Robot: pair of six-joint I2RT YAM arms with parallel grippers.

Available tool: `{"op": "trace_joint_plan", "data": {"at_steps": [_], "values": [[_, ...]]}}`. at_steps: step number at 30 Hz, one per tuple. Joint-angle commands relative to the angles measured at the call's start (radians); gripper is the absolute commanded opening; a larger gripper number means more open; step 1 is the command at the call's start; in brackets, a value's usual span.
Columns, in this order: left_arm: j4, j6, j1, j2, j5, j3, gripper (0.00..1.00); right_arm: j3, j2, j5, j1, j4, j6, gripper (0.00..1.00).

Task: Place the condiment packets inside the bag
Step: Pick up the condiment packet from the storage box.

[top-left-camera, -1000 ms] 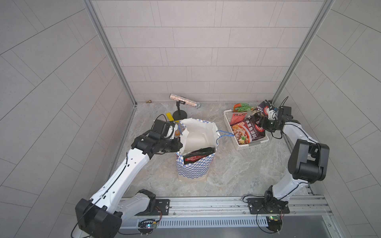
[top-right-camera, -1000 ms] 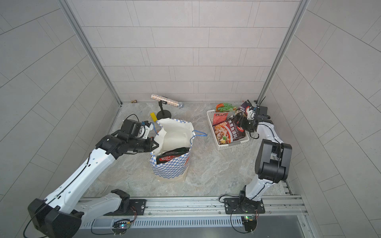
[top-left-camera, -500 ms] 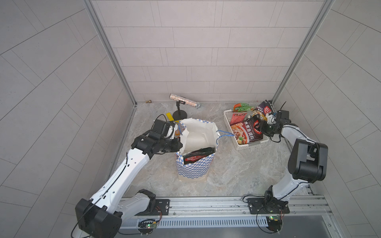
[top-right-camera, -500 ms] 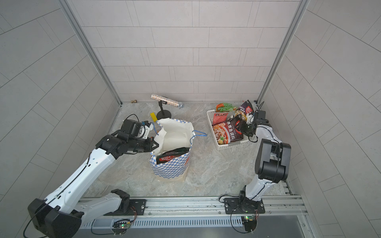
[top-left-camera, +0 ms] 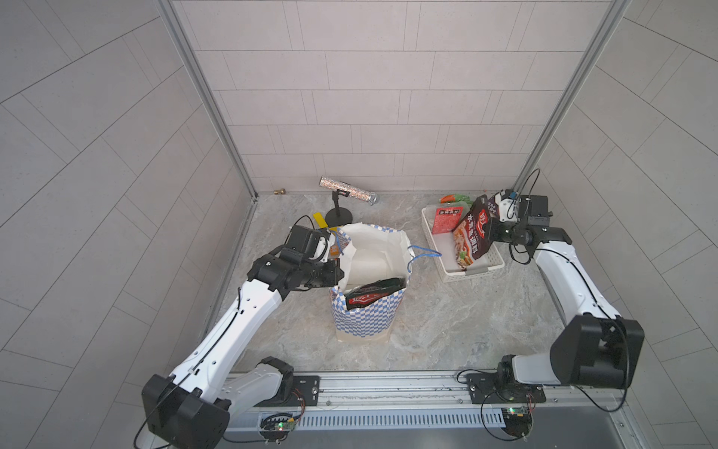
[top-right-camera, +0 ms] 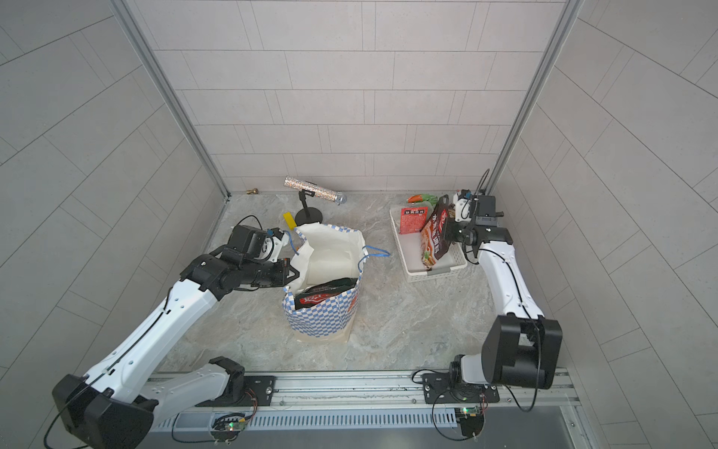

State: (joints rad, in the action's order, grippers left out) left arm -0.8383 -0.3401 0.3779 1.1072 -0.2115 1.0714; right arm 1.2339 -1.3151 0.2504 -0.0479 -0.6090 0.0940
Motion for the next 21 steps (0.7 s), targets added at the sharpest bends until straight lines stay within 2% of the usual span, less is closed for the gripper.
{"op": "trace_joint_plan", "data": {"at_steps": [1,5,9,16,21], "values": [[-0.026,0.014,0.000,0.013,0.034,-0.016,0.00,0.060,0.116,-0.213,0.080,-0.001,-0.171,0.00],[-0.026,0.014,0.001,0.011,0.032,-0.017,0.00,0.096,0.235,-0.362,0.188,0.020,-0.293,0.00],[-0.025,0.014,0.001,0.010,0.032,-0.017,0.00,0.152,0.320,-0.406,0.267,0.064,-0.393,0.00],[-0.027,0.014,0.000,0.014,0.034,-0.016,0.00,0.297,0.344,-0.274,0.375,0.153,-0.490,0.00],[-0.027,0.013,0.000,0.015,0.035,-0.018,0.00,0.378,0.313,-0.147,0.446,0.242,-0.469,0.00]]}}
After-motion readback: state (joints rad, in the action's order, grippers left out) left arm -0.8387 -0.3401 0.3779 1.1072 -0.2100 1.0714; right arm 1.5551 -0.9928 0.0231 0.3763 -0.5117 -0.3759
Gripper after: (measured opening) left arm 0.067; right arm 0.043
